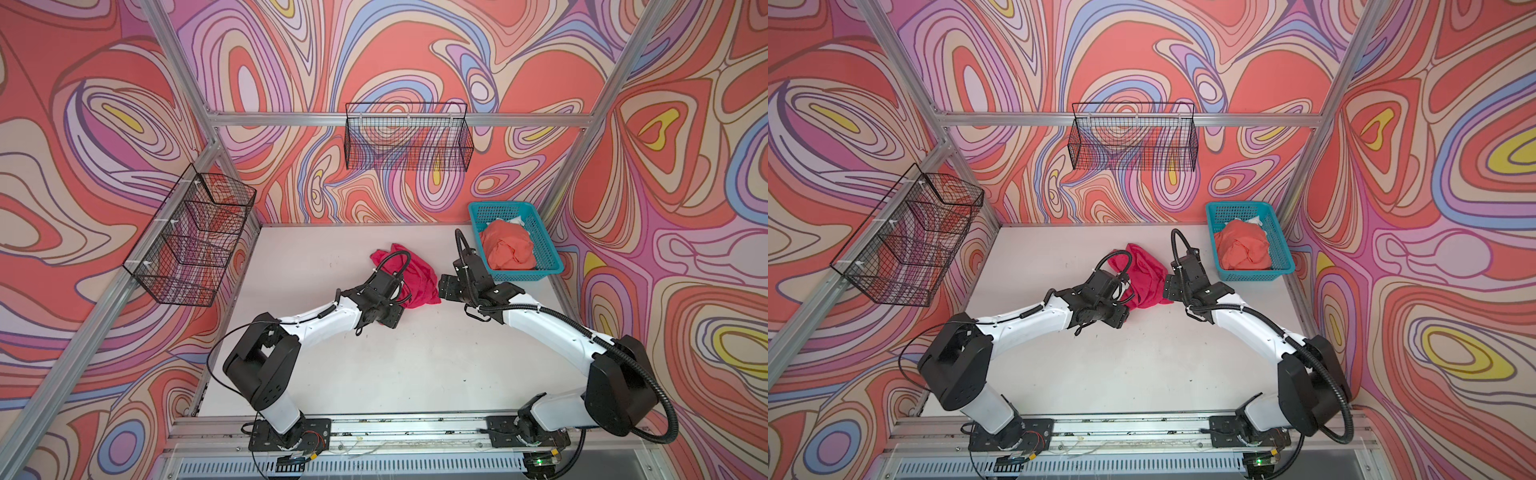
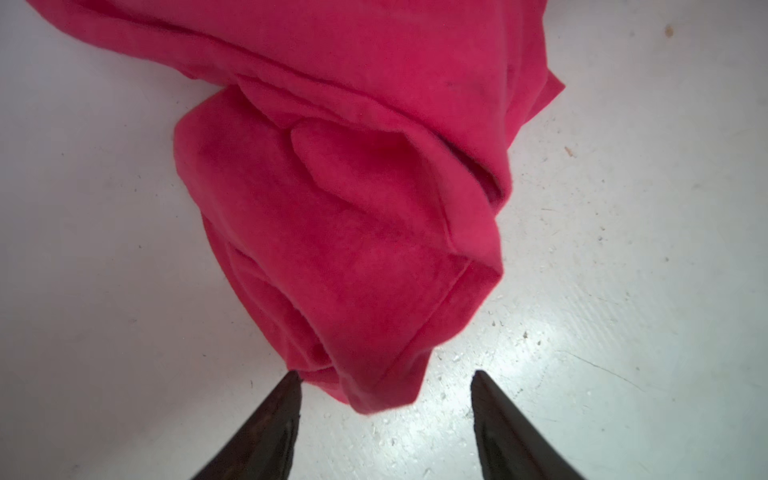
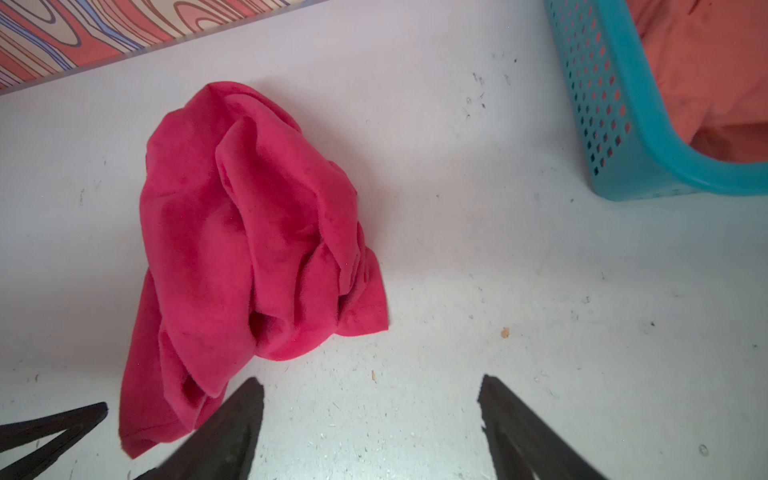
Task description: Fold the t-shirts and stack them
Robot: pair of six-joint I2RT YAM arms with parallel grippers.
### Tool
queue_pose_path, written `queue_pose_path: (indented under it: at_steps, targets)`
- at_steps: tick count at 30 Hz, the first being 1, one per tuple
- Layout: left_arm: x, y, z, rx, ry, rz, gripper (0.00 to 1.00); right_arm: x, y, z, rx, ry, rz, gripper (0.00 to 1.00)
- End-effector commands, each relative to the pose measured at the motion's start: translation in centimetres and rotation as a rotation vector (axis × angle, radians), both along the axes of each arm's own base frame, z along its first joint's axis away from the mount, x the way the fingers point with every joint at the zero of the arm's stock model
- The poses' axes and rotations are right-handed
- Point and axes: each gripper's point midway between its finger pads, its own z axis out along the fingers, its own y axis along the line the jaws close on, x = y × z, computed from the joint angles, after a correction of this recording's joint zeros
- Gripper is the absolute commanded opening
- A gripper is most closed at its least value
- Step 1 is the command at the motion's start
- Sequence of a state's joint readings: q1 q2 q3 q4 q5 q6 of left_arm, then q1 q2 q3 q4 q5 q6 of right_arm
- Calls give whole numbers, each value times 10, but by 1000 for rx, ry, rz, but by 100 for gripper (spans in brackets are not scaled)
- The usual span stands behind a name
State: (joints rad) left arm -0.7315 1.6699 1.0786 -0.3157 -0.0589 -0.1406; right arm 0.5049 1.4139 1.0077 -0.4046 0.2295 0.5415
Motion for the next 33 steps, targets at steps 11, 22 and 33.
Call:
queue_pose_path:
  at_steps: [11, 22, 33]
  targets:
    - [25, 5, 0, 253, -163, -11, 52, 4, -10, 24, 17, -90, -55, 86]
    - [27, 0, 16, 214, -184, -12, 15, 0, -16, 21, 26, -96, -60, 88]
    - [54, 38, 78, 172, -299, 85, 0, -3, -14, 7, 39, -69, -46, 88]
